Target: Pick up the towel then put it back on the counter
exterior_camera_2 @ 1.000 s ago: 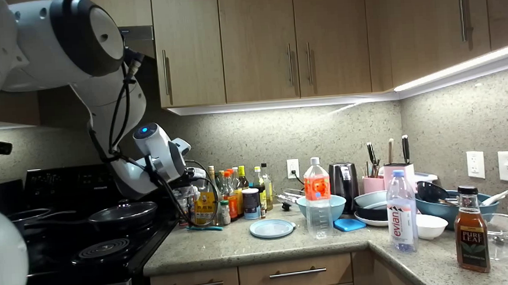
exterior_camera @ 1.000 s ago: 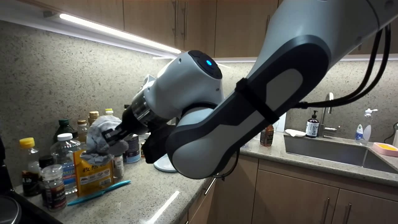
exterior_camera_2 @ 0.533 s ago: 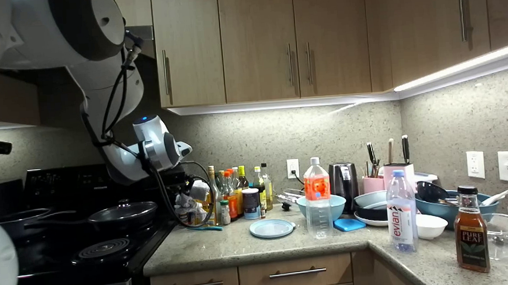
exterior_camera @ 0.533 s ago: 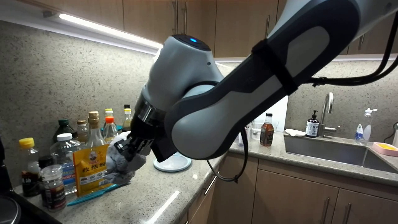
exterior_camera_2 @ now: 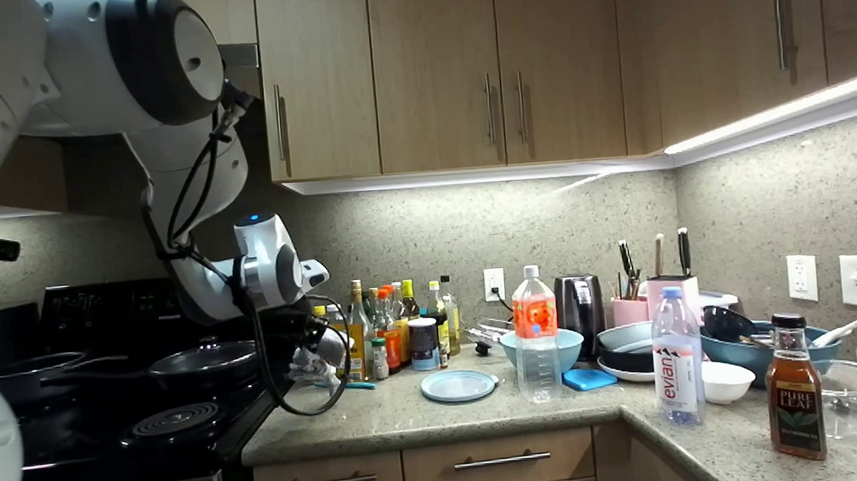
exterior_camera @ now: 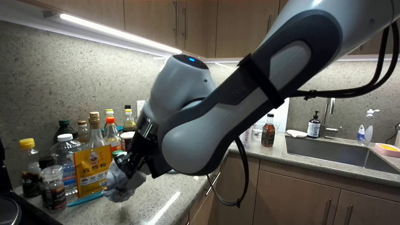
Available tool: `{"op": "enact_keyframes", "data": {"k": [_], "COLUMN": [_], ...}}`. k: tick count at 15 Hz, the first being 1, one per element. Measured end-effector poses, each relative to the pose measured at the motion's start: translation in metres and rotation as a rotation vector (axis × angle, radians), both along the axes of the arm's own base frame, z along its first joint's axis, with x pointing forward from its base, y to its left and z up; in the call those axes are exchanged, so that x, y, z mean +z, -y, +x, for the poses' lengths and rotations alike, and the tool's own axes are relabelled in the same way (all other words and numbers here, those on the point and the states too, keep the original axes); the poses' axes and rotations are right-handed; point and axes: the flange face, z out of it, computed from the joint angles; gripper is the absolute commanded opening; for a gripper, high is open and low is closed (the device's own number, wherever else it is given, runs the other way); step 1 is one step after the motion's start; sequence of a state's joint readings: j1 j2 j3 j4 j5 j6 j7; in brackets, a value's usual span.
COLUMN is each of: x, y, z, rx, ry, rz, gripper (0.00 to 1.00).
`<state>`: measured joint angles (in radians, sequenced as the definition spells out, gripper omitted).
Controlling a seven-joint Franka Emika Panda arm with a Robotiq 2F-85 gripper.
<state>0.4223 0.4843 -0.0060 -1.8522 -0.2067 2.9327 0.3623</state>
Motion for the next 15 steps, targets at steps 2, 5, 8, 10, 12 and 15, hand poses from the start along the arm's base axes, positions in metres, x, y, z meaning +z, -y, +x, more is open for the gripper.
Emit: {"op": "enact_keyframes", "data": {"k": [2, 5, 8, 10, 12, 15], "x": [-0.024, -0.056, -0.078, -0.080, -0.080, -0.080], "y": [0.002, 0.007, 0.014, 0.015, 0.014, 0.014], "z": [0.001, 0.000, -0.001, -0.001, -0.001, -0.001], "rx": [-0.049, -0.115, -0.135, -0.137, -0.136, -0.136], "ry": [-0.063, -0.149, -0.212, -0.216, -0.215, -0.215], "rz": [0.046, 0.086, 0.057, 0.054, 0.054, 0.054], "gripper": [0.03, 0.03, 0.13, 0.13, 0.13, 0.13]}}
